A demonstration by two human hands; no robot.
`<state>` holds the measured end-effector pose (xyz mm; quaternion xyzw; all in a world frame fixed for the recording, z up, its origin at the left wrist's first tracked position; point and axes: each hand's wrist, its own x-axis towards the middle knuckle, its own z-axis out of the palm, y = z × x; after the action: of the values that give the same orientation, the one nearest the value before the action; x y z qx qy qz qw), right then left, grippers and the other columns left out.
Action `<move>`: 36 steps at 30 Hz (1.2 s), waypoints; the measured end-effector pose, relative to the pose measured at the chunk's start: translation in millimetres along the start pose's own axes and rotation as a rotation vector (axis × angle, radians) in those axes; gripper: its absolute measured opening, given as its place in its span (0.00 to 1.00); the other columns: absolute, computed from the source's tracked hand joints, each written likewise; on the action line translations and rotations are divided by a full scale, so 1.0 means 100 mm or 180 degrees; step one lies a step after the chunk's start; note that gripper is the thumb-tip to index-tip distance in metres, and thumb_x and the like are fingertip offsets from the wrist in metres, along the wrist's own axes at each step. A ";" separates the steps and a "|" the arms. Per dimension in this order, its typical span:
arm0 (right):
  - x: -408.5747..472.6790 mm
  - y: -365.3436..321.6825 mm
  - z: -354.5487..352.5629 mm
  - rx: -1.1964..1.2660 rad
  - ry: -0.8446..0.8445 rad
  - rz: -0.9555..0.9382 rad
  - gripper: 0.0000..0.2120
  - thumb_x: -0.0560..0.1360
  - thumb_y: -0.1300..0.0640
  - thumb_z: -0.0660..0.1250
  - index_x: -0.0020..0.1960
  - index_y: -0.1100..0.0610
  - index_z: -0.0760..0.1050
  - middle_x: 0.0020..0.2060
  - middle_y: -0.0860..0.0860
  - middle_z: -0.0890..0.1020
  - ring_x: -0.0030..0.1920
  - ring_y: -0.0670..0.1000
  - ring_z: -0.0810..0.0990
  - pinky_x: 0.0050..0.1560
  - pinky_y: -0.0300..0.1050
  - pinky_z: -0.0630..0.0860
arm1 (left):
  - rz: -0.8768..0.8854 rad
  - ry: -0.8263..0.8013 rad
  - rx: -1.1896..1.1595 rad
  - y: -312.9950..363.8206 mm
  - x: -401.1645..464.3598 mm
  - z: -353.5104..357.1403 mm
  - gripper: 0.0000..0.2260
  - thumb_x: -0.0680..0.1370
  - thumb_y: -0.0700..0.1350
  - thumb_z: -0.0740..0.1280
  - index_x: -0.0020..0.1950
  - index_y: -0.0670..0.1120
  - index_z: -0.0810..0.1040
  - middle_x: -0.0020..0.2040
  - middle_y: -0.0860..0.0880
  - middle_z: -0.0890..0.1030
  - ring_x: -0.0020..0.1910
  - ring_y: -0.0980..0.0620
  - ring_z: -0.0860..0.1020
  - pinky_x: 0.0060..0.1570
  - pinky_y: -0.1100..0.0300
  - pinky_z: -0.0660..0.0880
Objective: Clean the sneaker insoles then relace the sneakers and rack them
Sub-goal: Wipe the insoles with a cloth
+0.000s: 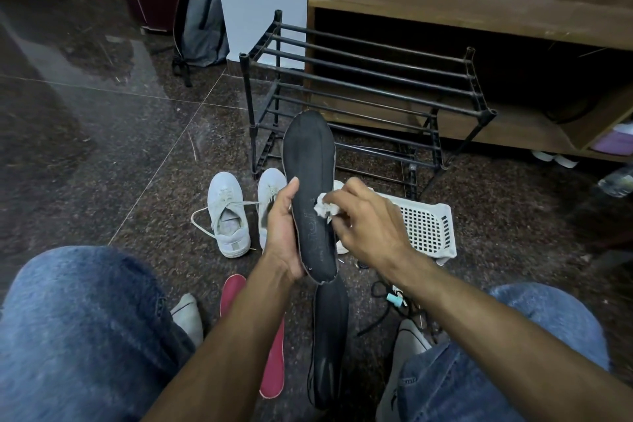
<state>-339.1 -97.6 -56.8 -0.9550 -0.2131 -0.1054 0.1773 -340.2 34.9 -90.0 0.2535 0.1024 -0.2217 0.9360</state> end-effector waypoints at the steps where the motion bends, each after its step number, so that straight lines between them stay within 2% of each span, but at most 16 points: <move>1: 0.03 0.03 -0.02 -0.0123 0.0107 -0.0145 0.12 0.72 0.62 0.67 0.55 0.53 0.78 0.47 0.50 0.74 0.45 0.55 0.77 0.33 0.47 0.70 | 0.0014 0.0037 0.0015 0.00 0.00 0.00 0.24 0.76 0.61 0.59 0.54 0.43 0.82 0.48 0.44 0.83 0.45 0.48 0.81 0.47 0.56 0.77; 3: 0.09 0.05 -0.05 -0.0174 0.0199 -0.0399 0.14 0.69 0.66 0.68 0.52 0.54 0.79 0.45 0.51 0.73 0.43 0.54 0.76 0.29 0.46 0.70 | 0.0050 0.0050 -0.0014 0.01 -0.01 0.02 0.23 0.76 0.60 0.60 0.57 0.43 0.81 0.50 0.44 0.82 0.46 0.48 0.81 0.49 0.55 0.77; 5: 0.11 0.03 -0.04 0.0105 0.0005 -0.0563 0.14 0.69 0.63 0.67 0.53 0.53 0.81 0.45 0.49 0.73 0.41 0.50 0.74 0.33 0.47 0.74 | 0.0064 0.0007 -0.0085 0.01 -0.02 0.04 0.24 0.75 0.59 0.61 0.60 0.43 0.79 0.53 0.44 0.82 0.50 0.47 0.80 0.52 0.54 0.77; 8: 0.07 -0.02 -0.01 0.1207 -0.0316 -0.0189 0.07 0.72 0.52 0.66 0.46 0.51 0.82 0.41 0.45 0.75 0.40 0.47 0.75 0.39 0.49 0.75 | 0.0064 -0.0004 -0.0158 0.03 -0.02 0.03 0.27 0.74 0.58 0.62 0.66 0.43 0.74 0.56 0.44 0.79 0.54 0.46 0.79 0.57 0.53 0.76; 10: 0.07 -0.02 -0.01 0.1689 -0.0379 0.0080 0.03 0.74 0.52 0.69 0.42 0.50 0.79 0.37 0.44 0.78 0.39 0.47 0.78 0.42 0.52 0.76 | 0.0069 0.0004 -0.0173 0.03 -0.01 0.00 0.27 0.74 0.58 0.62 0.66 0.42 0.75 0.57 0.44 0.79 0.55 0.46 0.79 0.58 0.52 0.75; 13: 0.09 -0.01 0.03 0.1355 -0.0420 0.0203 0.07 0.74 0.56 0.71 0.50 0.50 0.74 0.36 0.43 0.79 0.38 0.45 0.77 0.44 0.52 0.77 | 0.0087 -0.0031 -0.0145 0.01 -0.02 0.00 0.23 0.75 0.59 0.60 0.55 0.42 0.81 0.48 0.44 0.82 0.47 0.47 0.82 0.51 0.55 0.79; 16: 0.08 -0.02 0.07 0.0811 -0.0356 0.0007 0.05 0.75 0.55 0.70 0.50 0.51 0.78 0.40 0.44 0.77 0.42 0.48 0.77 0.45 0.51 0.76 | 0.0104 -0.0010 -0.0213 -0.04 -0.02 -0.01 0.22 0.76 0.58 0.59 0.51 0.42 0.82 0.46 0.43 0.83 0.44 0.46 0.83 0.45 0.54 0.80; 19: 0.25 0.04 -0.05 0.0071 -0.0204 -0.0222 0.06 0.77 0.53 0.66 0.50 0.52 0.81 0.45 0.47 0.76 0.45 0.55 0.80 0.43 0.52 0.77 | -0.0068 -0.0111 -0.0158 -0.14 -0.05 -0.01 0.20 0.75 0.57 0.61 0.52 0.43 0.82 0.52 0.43 0.80 0.49 0.45 0.80 0.54 0.46 0.75; 21: 0.52 0.14 -0.16 -0.0284 -0.0013 -0.0001 0.08 0.78 0.51 0.66 0.53 0.48 0.82 0.48 0.48 0.77 0.48 0.55 0.79 0.43 0.49 0.75 | -0.0189 -0.0220 -0.0027 -0.22 -0.05 -0.01 0.24 0.74 0.58 0.61 0.58 0.41 0.80 0.55 0.41 0.80 0.53 0.42 0.79 0.59 0.40 0.72; 22: 0.64 0.18 -0.21 -0.0390 -0.0007 0.0171 0.09 0.78 0.49 0.65 0.55 0.47 0.82 0.50 0.47 0.78 0.51 0.55 0.79 0.44 0.47 0.72 | -0.0209 -0.0227 0.0032 -0.24 -0.04 -0.01 0.26 0.73 0.58 0.61 0.60 0.40 0.78 0.54 0.41 0.80 0.51 0.42 0.80 0.57 0.39 0.74; 24: 0.73 0.17 -0.25 -0.0389 -0.0087 0.0289 0.09 0.78 0.49 0.65 0.56 0.46 0.82 0.52 0.45 0.80 0.55 0.54 0.78 0.47 0.46 0.70 | -0.0205 -0.0213 0.0103 -0.24 -0.02 0.00 0.27 0.72 0.59 0.61 0.60 0.39 0.77 0.51 0.41 0.79 0.43 0.45 0.78 0.48 0.43 0.78; 27: 0.41 -0.07 -0.19 0.0161 -0.0441 -0.0006 0.08 0.77 0.54 0.67 0.53 0.49 0.83 0.48 0.45 0.81 0.51 0.52 0.80 0.51 0.47 0.75 | -0.0040 -0.0036 -0.0008 -0.17 0.00 -0.05 0.23 0.73 0.60 0.63 0.53 0.42 0.80 0.46 0.42 0.80 0.39 0.45 0.78 0.40 0.51 0.78; 30: -0.10 -0.28 -0.11 0.0249 -0.0935 -0.0478 0.07 0.76 0.57 0.67 0.51 0.51 0.82 0.45 0.46 0.80 0.46 0.55 0.80 0.45 0.51 0.77 | 0.0195 0.0143 -0.0183 -0.12 0.03 -0.14 0.27 0.74 0.62 0.63 0.55 0.39 0.80 0.48 0.41 0.81 0.46 0.44 0.80 0.53 0.52 0.76; 31: -0.15 -0.27 -0.10 0.0069 -0.0886 -0.0569 0.07 0.74 0.59 0.68 0.50 0.51 0.82 0.44 0.47 0.80 0.43 0.56 0.81 0.41 0.51 0.77 | 0.0188 0.0160 -0.0141 -0.14 0.03 -0.14 0.28 0.74 0.62 0.62 0.56 0.39 0.80 0.50 0.40 0.81 0.48 0.44 0.80 0.56 0.52 0.74; 33: -0.03 -0.16 -0.13 -0.0322 -0.0505 -0.0513 0.07 0.72 0.61 0.69 0.47 0.52 0.82 0.41 0.48 0.78 0.36 0.58 0.80 0.33 0.47 0.73 | 0.0135 0.0145 -0.0144 -0.20 0.03 -0.10 0.25 0.75 0.62 0.61 0.55 0.42 0.82 0.51 0.42 0.82 0.49 0.45 0.81 0.56 0.50 0.74; 36: 0.32 0.02 -0.22 -0.0413 -0.0151 0.0210 0.07 0.77 0.53 0.64 0.51 0.50 0.80 0.46 0.48 0.81 0.45 0.59 0.81 0.43 0.47 0.75 | -0.0039 -0.0016 -0.0138 -0.25 0.04 -0.03 0.24 0.76 0.62 0.60 0.55 0.45 0.83 0.53 0.43 0.82 0.53 0.45 0.79 0.67 0.40 0.65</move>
<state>-313.1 -95.7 -28.6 -0.9732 -0.1784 -0.0904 0.1133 -348.6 16.0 -104.8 0.2319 0.1064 -0.2257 0.9402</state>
